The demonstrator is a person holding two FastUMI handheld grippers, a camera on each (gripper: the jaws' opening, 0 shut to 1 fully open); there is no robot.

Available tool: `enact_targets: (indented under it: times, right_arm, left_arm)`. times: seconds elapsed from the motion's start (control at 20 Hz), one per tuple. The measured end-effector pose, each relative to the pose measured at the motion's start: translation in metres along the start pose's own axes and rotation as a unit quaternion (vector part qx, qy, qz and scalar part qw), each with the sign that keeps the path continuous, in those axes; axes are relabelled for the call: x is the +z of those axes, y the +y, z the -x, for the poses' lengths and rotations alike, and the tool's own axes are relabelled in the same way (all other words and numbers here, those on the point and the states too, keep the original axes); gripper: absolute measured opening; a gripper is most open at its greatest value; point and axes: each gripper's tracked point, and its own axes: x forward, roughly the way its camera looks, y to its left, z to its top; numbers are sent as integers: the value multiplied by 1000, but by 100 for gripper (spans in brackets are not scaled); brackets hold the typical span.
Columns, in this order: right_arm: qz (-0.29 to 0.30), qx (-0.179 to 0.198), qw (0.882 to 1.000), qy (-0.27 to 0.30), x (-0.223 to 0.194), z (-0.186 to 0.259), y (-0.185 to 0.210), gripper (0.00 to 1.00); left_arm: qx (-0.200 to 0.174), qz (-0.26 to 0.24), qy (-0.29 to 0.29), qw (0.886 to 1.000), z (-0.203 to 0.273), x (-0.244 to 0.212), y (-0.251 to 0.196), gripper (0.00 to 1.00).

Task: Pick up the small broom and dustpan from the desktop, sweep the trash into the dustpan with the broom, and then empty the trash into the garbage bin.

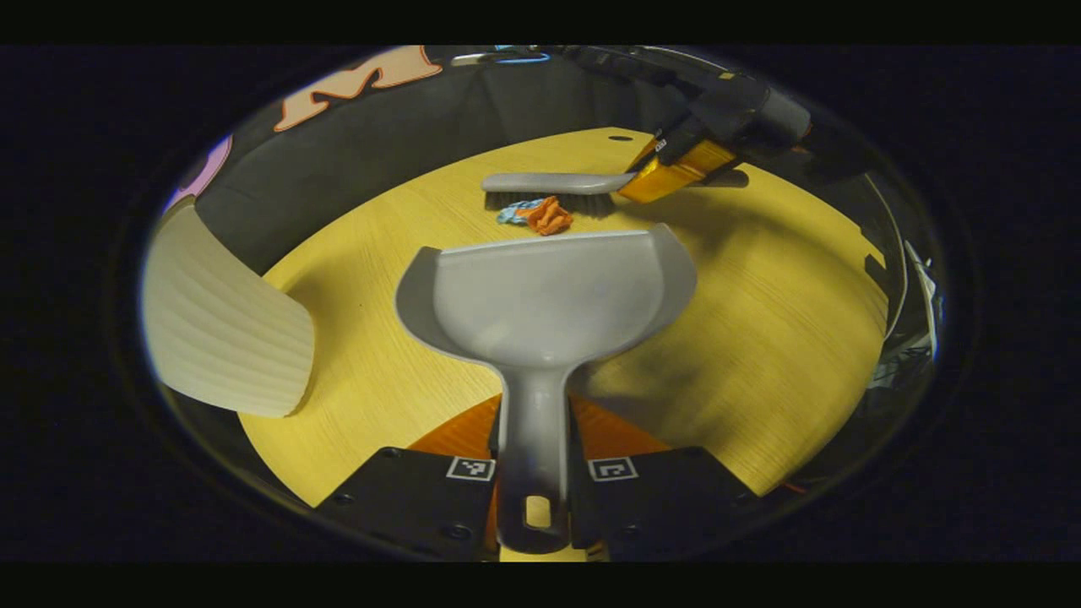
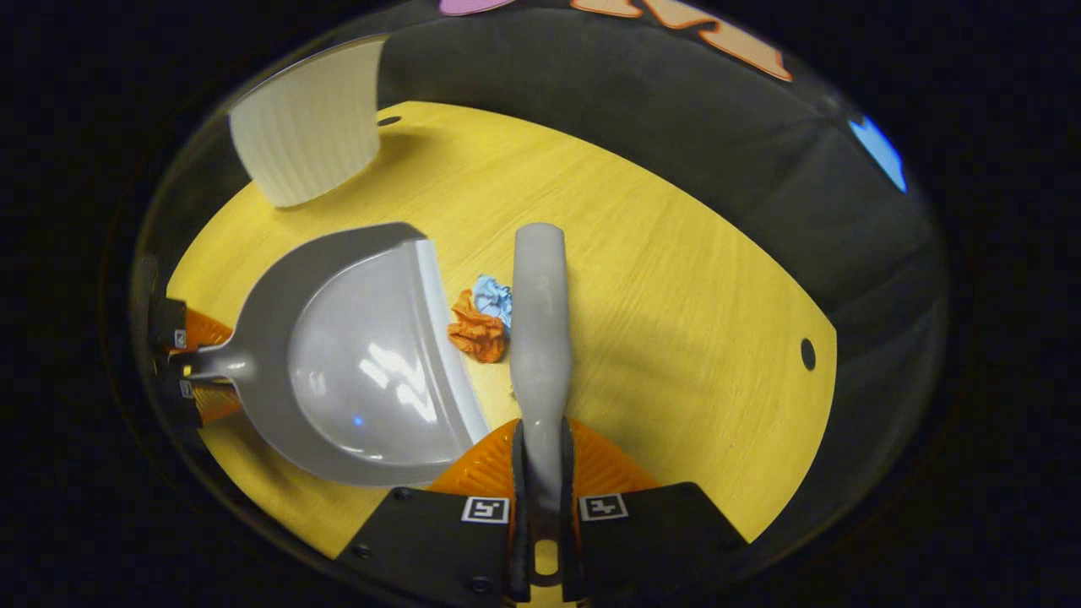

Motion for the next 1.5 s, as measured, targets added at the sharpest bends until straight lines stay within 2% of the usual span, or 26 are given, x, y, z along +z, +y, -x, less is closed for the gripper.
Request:
enact_targets:
  times: [0.05,0.2,0.25,0.3,0.35,0.45,0.55,0.65,0.7,0.8,0.9,1.05,1.15,1.25,1.35,1.45,1.5]
  right_arm:
    - [13,25,1000,-13,4,5,11,16]
    - [33,109,993,-4,2,14,33,16]
    - [42,125,991,4,-1,18,37,13]
    - [46,125,991,-3,1,18,33,16]
    - [26,133,991,-10,5,20,35,16]
    - [-39,148,986,-64,21,27,33,16]
    - [-99,123,980,-123,34,37,18,16]
    - [-151,76,973,-158,31,45,-8,16]
    - [-179,65,967,-169,27,51,-19,16]
    - [-234,51,952,-188,11,59,-31,16]
    - [-275,47,942,-186,-13,44,-34,16]
    - [-294,40,939,-175,-28,7,-14,16]
    - [-301,48,937,-169,-29,3,-10,16]
    - [-305,58,936,-166,-31,-4,-9,16]
    - [-303,68,936,-164,-29,1,-15,16]
    - [-302,78,936,-165,-27,4,-22,16]
    - [-302,83,936,-164,-27,4,-24,16]
  left_arm:
    - [-1,-1,0,1000,-1,2,0,26]
    - [-2,2,3,1000,-1,1,-3,26]
    - [-2,3,2,1000,-2,0,-4,25]
    - [1,1,0,1000,-3,-1,-2,26]
    - [5,-1,-5,1000,-3,0,-3,27]
    - [12,7,-19,1000,-3,4,-2,26]
    - [32,12,-55,998,-1,15,2,26]
    - [49,18,-89,995,1,24,2,25]
    - [61,21,-109,992,3,33,2,25]
    - [86,26,-147,985,7,43,2,24]
    - [124,21,-178,976,12,53,7,25]
    - [175,15,-227,958,18,63,15,25]
    - [212,7,-242,947,16,67,25,27]
    - [254,-2,-249,934,19,73,27,23]
    - [291,-9,-251,923,22,73,30,27]
    - [327,-18,-246,913,22,72,35,24]
    - [341,-17,-239,909,23,71,36,27]
